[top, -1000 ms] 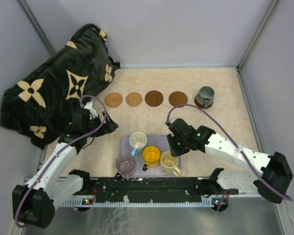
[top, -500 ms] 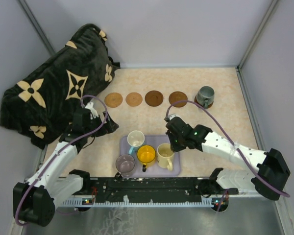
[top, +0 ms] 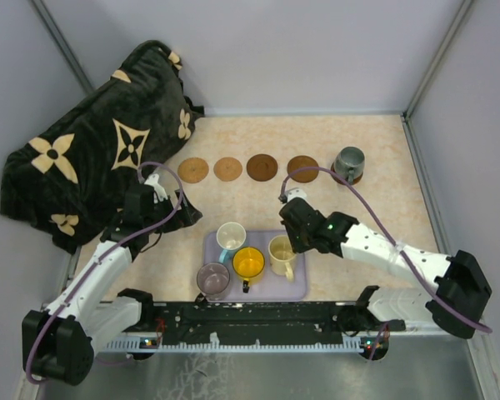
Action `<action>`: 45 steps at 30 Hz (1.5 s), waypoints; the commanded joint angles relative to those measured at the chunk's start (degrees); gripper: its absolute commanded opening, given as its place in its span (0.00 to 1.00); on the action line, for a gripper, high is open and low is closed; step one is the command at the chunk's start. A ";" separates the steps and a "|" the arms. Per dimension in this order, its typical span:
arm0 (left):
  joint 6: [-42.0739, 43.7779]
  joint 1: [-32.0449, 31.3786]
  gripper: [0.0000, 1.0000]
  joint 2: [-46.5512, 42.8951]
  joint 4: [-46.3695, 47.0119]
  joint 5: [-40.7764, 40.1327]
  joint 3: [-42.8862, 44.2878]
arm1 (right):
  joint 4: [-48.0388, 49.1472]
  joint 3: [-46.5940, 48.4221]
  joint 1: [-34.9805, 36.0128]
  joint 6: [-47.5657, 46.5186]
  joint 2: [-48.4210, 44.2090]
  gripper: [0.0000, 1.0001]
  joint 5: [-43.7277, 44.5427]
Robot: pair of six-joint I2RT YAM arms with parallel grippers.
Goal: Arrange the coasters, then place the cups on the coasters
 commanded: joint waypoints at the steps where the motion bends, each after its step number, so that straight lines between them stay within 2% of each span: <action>1: 0.32 -0.27 1.00 -0.61 1.57 0.80 -0.39 | 8.32 2.74 0.58 -0.62 0.74 0.04 3.34; 8: 0.57 -0.28 1.00 -1.22 0.70 0.32 -0.71 | 12.23 2.38 0.55 -0.68 3.99 0.08 5.55; 12: 0.70 -0.28 1.00 -1.54 0.69 -0.16 -0.93 | 12.87 1.53 0.50 -1.70 4.85 0.21 8.66; 14: 0.65 -0.28 1.00 -1.33 0.86 -0.20 -0.96 | 13.42 0.89 0.57 -2.56 5.09 0.33 10.61; 18: 0.62 -0.28 1.00 -0.67 1.30 0.25 -0.77 | 13.70 0.78 0.54 -3.66 5.72 0.40 14.04; 26: 1.09 -0.28 1.00 -0.44 1.13 0.55 -0.22 | 10.40 5.07 0.57 -2.54 0.70 0.43 12.93; 32: 1.42 -0.28 1.00 -0.63 0.74 0.71 0.14 | 7.53 6.59 0.51 -1.83 -6.04 0.43 5.75; 39: 1.26 -0.28 1.00 -1.22 0.52 0.69 0.10 | 0.42 4.56 0.60 -1.55 -8.96 0.40 -2.04; 45: 0.53 -0.28 1.00 -1.39 0.74 0.62 -0.36 | -0.27 0.35 1.23 -1.07 -12.33 0.49 -5.76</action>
